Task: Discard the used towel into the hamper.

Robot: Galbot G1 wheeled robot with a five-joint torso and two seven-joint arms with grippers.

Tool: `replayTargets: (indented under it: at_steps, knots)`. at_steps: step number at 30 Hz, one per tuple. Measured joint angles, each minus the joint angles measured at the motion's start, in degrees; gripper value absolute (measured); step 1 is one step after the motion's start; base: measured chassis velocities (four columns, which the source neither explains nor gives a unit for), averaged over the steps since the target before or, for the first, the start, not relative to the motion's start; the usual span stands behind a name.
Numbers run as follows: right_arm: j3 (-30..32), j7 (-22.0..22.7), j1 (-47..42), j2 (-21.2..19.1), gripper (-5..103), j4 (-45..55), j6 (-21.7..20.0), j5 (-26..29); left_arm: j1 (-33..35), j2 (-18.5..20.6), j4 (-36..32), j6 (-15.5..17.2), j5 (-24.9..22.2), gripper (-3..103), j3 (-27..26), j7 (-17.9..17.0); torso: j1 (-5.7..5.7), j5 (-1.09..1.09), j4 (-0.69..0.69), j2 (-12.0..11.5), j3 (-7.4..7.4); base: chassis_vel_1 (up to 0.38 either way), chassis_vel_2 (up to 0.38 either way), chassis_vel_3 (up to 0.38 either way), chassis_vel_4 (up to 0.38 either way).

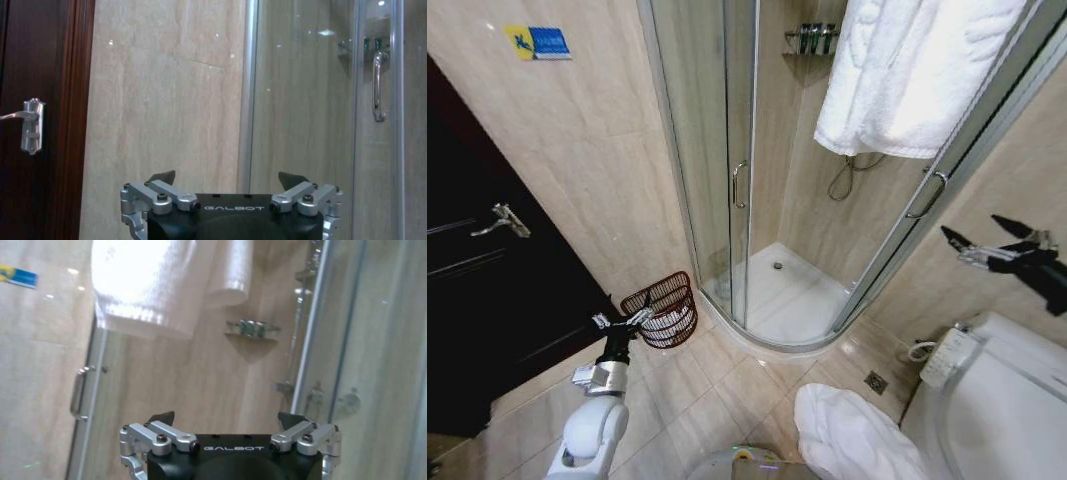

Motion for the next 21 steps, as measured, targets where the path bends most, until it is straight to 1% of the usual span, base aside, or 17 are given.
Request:
replayTargets:
  at_steps: [1,4,5,7,8,9,11,12,14,15,19,21]
  knots:
    - [0.00,0.00,0.00,0.00,100,0.00,0.00,0.00,0.00,0.00,0.00,0.00,0.00,100,0.00,0.00,0.00,0.00,0.00,0.00,0.00,0.000,0.000,0.000,0.000]
    - [1.05,-6.02,2.86,-2.89,100,-3.01,-0.74,1.64,-0.77,0.26,0.23,0.37,0.05,100,0.51,0.04,0.00,0.00,0.02,0.00,0.00,0.000,0.000,0.000,0.000]
    - [1.05,-6.02,2.86,-2.89,100,-3.01,-0.74,1.64,-0.77,0.26,0.23,0.37,0.05,100,0.51,0.04,0.00,0.00,0.02,0.00,0.00,0.000,0.000,0.000,0.000]
    - [1.74,-13.21,3.45,-5.76,100,-6.55,1.48,3.18,-1.50,0.42,0.33,0.94,0.09,100,0.83,0.07,0.00,0.00,0.01,0.00,0.00,0.000,0.000,0.000,0.000]
    - [1.74,-13.21,3.45,-5.76,100,-6.55,1.48,3.18,-1.50,0.42,0.33,0.94,0.09,100,0.83,0.07,0.00,0.00,0.01,0.00,0.00,0.000,0.000,0.000,0.000]
    - [1.96,-15.49,3.83,-7.25,100,-8.29,2.26,3.47,-1.84,0.48,0.47,1.10,0.14,100,1.05,0.08,0.00,0.00,0.00,0.00,0.00,0.000,0.000,0.000,0.000]
    - [2.19,-16.26,4.15,-9.57,100,-10.22,2.61,5.24,-2.23,0.55,0.65,1.26,0.23,100,1.35,0.09,0.00,0.01,0.01,0.00,0.00,0.000,0.000,0.000,0.000]
    - [2.19,-16.26,4.15,-9.57,100,-10.22,2.61,5.24,-2.23,0.55,0.65,1.26,0.23,100,1.35,0.09,0.00,0.01,0.01,0.00,0.00,0.000,0.000,0.000,0.000]
    - [2.34,-16.67,5.13,-12.52,100,-12.41,2.86,7.46,-2.64,0.60,0.76,1.52,0.28,100,1.70,0.11,0.00,-0.01,0.01,0.01,0.00,0.000,0.000,0.000,0.000]
    - [2.34,-16.67,5.13,-12.52,100,-12.41,2.86,7.46,-2.64,0.60,0.76,1.52,0.28,100,1.70,0.11,0.00,-0.01,0.01,0.01,0.00,0.000,0.000,0.000,0.000]
    - [-0.11,-17.35,7.22,-17.84,100,-16.56,8.44,10.22,-3.51,0.31,0.98,1.97,0.80,100,2.54,0.13,0.01,0.00,0.02,0.01,0.01,0.000,0.000,0.000,0.000]
    - [-0.33,-17.30,7.59,-18.48,100,-16.75,8.76,10.78,-3.67,0.29,0.98,2.18,1.00,100,2.82,0.14,0.01,0.00,0.02,0.01,0.01,0.000,0.000,0.000,0.000]
